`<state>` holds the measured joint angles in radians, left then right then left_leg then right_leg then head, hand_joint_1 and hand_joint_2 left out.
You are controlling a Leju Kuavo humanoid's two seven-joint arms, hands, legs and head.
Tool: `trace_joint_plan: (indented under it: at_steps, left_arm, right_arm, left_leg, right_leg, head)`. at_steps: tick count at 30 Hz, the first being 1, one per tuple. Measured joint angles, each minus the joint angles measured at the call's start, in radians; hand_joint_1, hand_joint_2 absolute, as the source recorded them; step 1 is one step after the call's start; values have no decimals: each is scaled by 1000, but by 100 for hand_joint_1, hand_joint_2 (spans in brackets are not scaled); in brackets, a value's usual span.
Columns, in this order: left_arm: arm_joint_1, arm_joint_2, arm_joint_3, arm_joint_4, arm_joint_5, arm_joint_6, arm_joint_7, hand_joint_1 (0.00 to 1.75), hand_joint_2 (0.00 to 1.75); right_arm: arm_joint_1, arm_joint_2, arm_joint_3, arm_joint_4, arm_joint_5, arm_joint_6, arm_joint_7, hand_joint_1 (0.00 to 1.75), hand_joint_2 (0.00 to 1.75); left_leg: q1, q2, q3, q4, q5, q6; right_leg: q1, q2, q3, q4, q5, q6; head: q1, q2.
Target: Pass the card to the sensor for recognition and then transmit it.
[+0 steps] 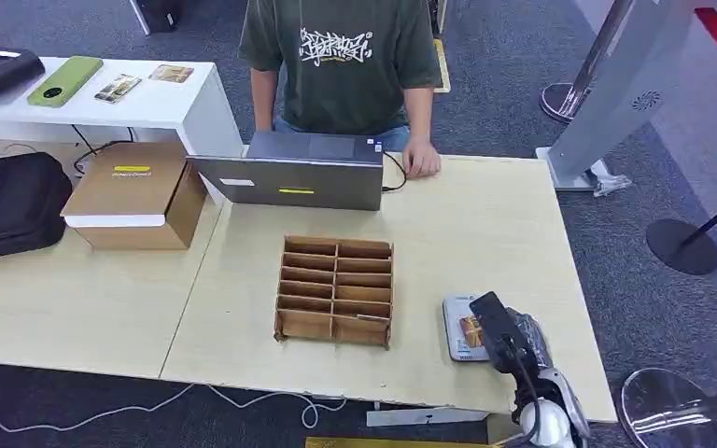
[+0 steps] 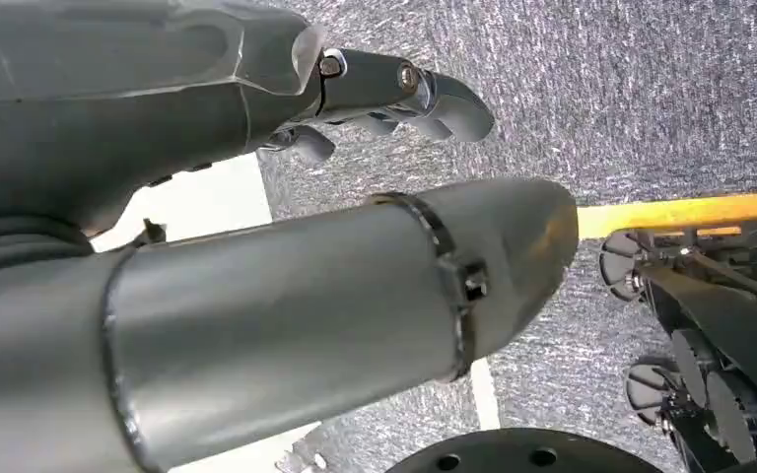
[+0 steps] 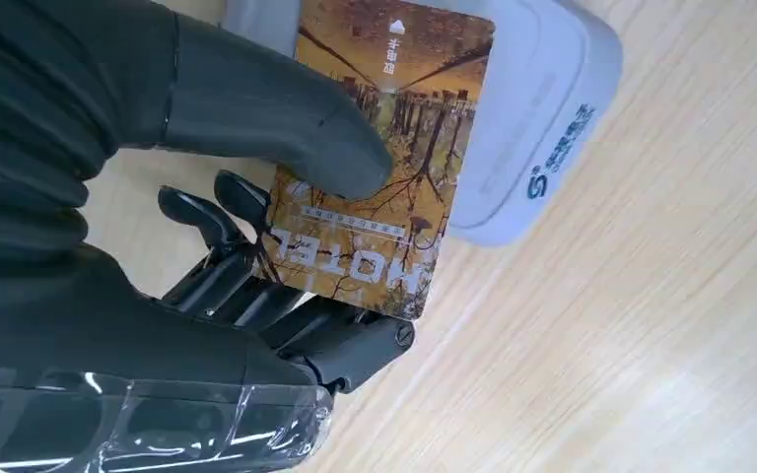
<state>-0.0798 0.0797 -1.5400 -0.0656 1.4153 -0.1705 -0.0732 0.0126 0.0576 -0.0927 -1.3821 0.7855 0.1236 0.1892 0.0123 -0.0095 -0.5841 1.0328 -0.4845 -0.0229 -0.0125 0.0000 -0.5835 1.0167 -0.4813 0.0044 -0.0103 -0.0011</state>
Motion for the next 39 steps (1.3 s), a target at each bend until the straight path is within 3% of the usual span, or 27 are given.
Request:
trace_joint_plan:
  at_steps: [18, 22, 28, 32, 34, 39]
  left_arm:
    - [1, 2, 0, 0, 15, -1, 0, 0, 0]
    - [1, 1, 0, 0, 18, 0, 0, 0, 0]
    - [4, -10, 0, 0, 33, 8, -21, 0, 0]
    - [3, -22, 0, 0, 33, 18, -30, 0, 0]
    - [2, -23, 0, 0, 34, 18, -32, 0, 0]
    - [2, -24, 0, 0, 33, 18, -32, 0, 0]
  right_arm:
    - [-36, -5, 54, 31, 15, 35, 1, 175, 175]
    - [-35, -9, 59, 21, 16, 8, -20, 175, 175]
    - [-34, -3, 62, -68, 44, -260, -158, 175, 175]
    - [-32, 11, 62, -161, 183, -477, -207, 175, 175]
    - [-34, 15, 59, -195, 210, -535, -213, 175, 175]
    - [-35, 24, 50, -236, 310, -604, -194, 175, 175]
  left_leg:
    - [0, 0, 2, 0, 0, 0]
    - [0, 0, 2, 0, 0, 0]
    - [0, 0, 2, 0, 0, 0]
    - [-1, 0, 2, 0, 0, 0]
    - [-1, 0, 2, 0, 0, 0]
    - [-1, 0, 2, 0, 0, 0]
  right_leg:
    - [0, 0, 2, 0, 0, 0]
    - [0, 0, 2, 0, 0, 0]
    - [0, 0, 2, 0, 0, 0]
    - [0, 0, 2, 0, 0, 0]
    - [0, 0, 2, 0, 0, 0]
    - [0, 0, 2, 0, 0, 0]
  head:
    - [0, 0]
    - [0, 0]
    - [0, 0]
    - [0, 0]
    - [0, 0]
    - [0, 0]
